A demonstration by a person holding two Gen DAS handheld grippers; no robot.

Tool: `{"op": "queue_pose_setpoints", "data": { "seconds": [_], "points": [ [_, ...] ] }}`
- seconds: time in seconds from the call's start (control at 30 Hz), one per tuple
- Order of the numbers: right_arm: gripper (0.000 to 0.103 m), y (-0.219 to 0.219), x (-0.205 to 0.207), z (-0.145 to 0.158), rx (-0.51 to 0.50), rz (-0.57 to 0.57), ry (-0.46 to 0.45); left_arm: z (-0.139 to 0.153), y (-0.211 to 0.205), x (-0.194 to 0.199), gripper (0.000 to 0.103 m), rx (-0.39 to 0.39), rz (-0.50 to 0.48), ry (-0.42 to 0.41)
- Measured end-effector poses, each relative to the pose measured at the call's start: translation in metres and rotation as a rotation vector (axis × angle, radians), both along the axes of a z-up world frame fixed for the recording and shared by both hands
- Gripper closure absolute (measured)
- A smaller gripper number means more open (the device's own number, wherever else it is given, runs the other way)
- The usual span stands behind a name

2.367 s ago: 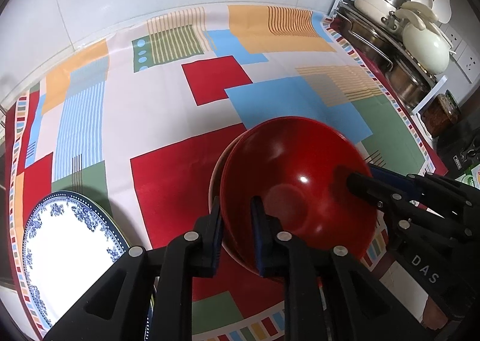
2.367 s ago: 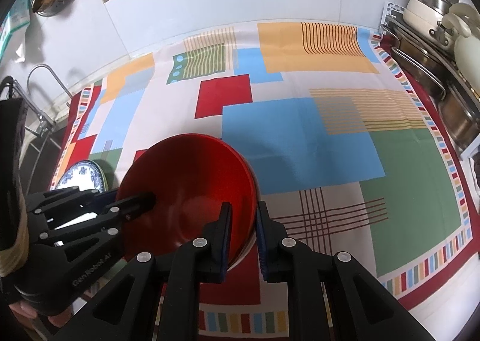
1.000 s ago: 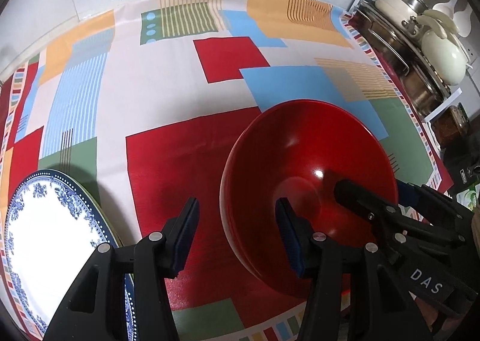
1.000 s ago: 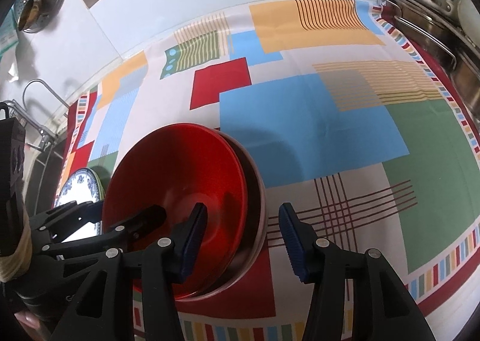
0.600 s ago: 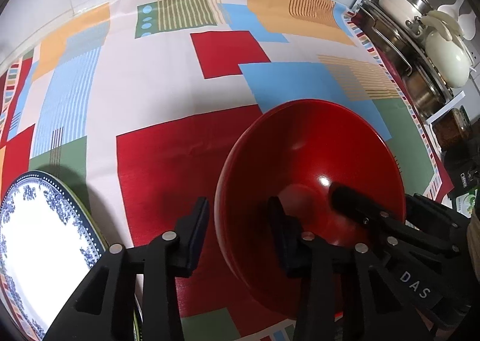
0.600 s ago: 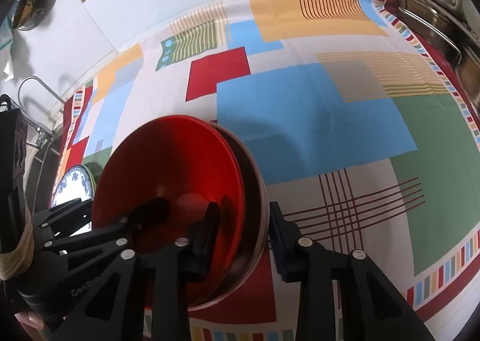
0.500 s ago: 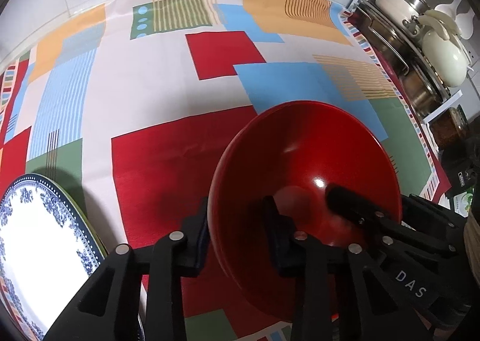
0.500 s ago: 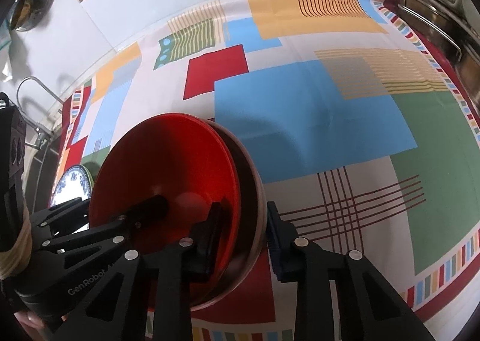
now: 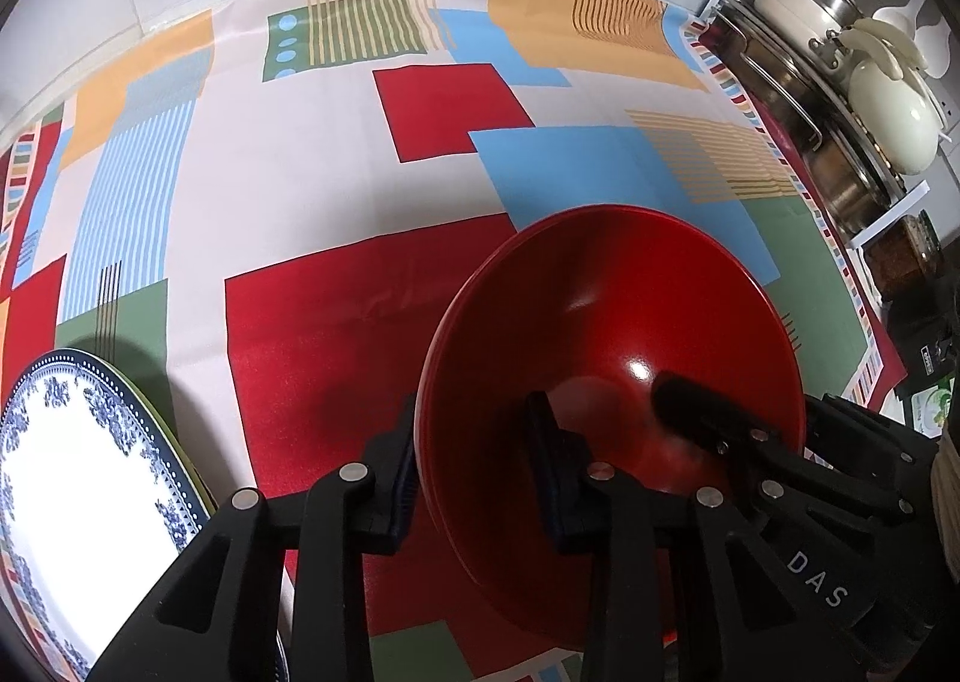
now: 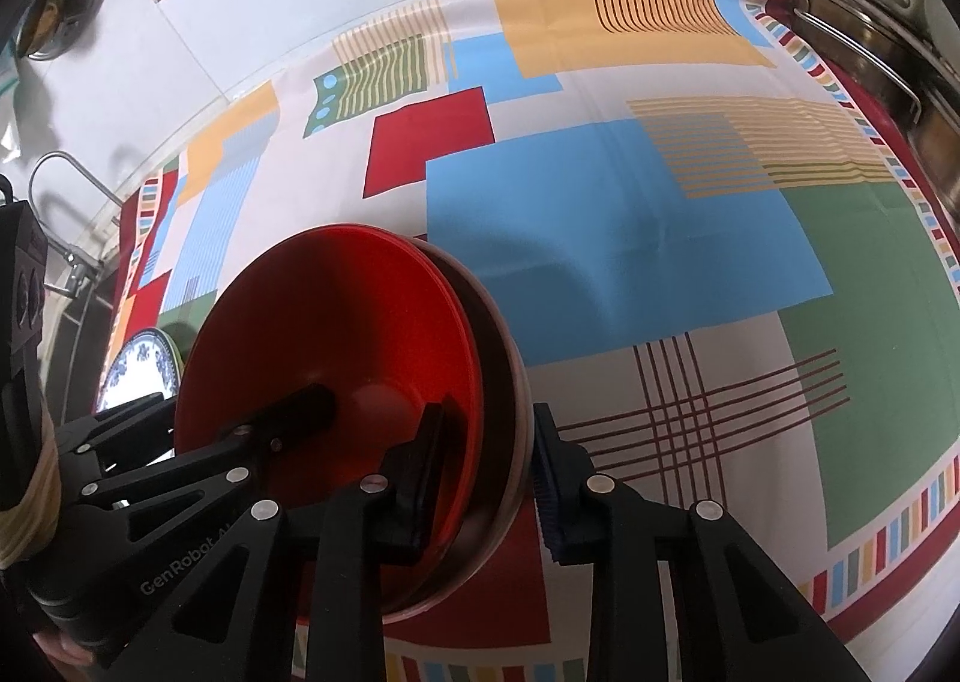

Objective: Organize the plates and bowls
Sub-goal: 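Carry the red-and-black bowl over the blue-and-white plates with the left gripper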

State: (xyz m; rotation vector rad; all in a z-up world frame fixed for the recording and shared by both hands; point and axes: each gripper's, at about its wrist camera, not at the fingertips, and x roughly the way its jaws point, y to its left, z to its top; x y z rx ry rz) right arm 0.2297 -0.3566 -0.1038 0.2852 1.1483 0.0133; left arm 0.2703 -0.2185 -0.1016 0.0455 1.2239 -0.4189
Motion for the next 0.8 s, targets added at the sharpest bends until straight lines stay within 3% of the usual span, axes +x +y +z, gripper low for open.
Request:
{"op": "queue_pose_setpoints", "data": {
  "seconds": [0.4, 0.8],
  "points": [
    [0.075, 0.003, -0.003, 0.013, 0.012, -0.013, -0.001, 0.017, 0.012, -0.006, 0.071, -0.023, 0.02, -0.027],
    [0.075, 0.044, -0.009, 0.045, -0.01, 0.021, -0.046, 0.048, 0.064, -0.021, 0.071, -0.056, 0.054, -0.073]
  ]
}}
